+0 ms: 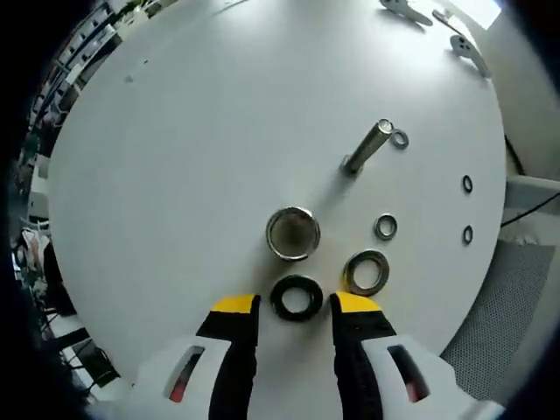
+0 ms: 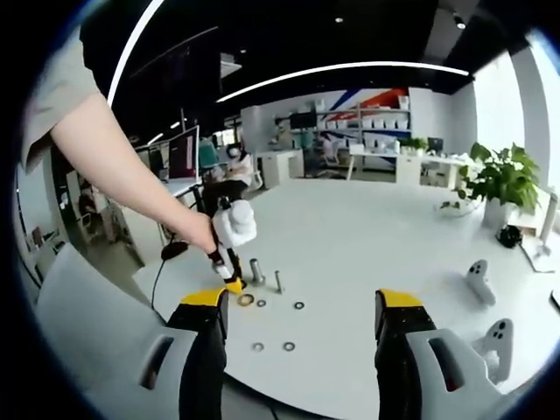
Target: Place the washer onto the threaded stud by aligning its center hole with the stud, sliding it down to the base, and recovering from edge contact or off-axis alignment until the washer reaches the visible bottom stop.
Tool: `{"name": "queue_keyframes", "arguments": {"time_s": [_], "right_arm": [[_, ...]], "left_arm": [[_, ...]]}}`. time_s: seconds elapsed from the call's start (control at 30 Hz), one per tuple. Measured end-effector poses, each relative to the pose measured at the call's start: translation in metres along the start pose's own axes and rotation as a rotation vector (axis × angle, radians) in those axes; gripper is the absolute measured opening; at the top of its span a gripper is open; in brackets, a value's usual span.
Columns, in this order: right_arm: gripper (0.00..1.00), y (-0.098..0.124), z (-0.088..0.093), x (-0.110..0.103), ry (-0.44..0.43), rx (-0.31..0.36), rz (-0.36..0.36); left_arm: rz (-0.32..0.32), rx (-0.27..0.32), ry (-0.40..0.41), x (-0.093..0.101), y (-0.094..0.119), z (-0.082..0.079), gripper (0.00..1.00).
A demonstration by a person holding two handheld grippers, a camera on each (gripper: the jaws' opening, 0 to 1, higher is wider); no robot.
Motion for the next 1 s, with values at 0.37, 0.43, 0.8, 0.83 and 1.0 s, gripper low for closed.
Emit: {"name": "queue_keyframes", "arguments": {"time_s": [0.37,0.43,0.8,0.83,1.0], "right_arm": [[0.7,0.0006,0.0006,0.001,-0.01,0.002,0.004],[0.7,0.0003,0.0013,0.0008,-0.009,-0.005,0.002],[0.68,0.0001,0.0007,0.0009,0.001,-0.005,0.005],[0.68,0.0003,0.0006,0.0012,0.0,-0.004,0.007],[0.68,0.001,0.0006,0.0023,-0.005,-0.001,0.015]], "left_arm": [[-0.008,0.004,-0.01,0.0017,-0.0044,0.0029,0.21],[-0.007,0.003,-0.003,0.001,-0.0052,0.0016,0.21],[-0.008,0.0,0.013,0.0018,0.0,-0.0007,0.19],[-0.007,0.003,0.009,0.0011,0.0,-0.0009,0.19],[0.009,0.014,0.017,0.0,0.002,0.0002,0.19]]}}
Point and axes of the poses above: the point that each gripper's makers call its tool centre point, and the gripper's own axes: y roughly backward along the fingers, x roughly to its right, z roughly out of its underside, the point moved 7 cm from there along y, roughly backward along the fingers, and after that the axes turned 8 degrees about -x, right-handed, at the moved point
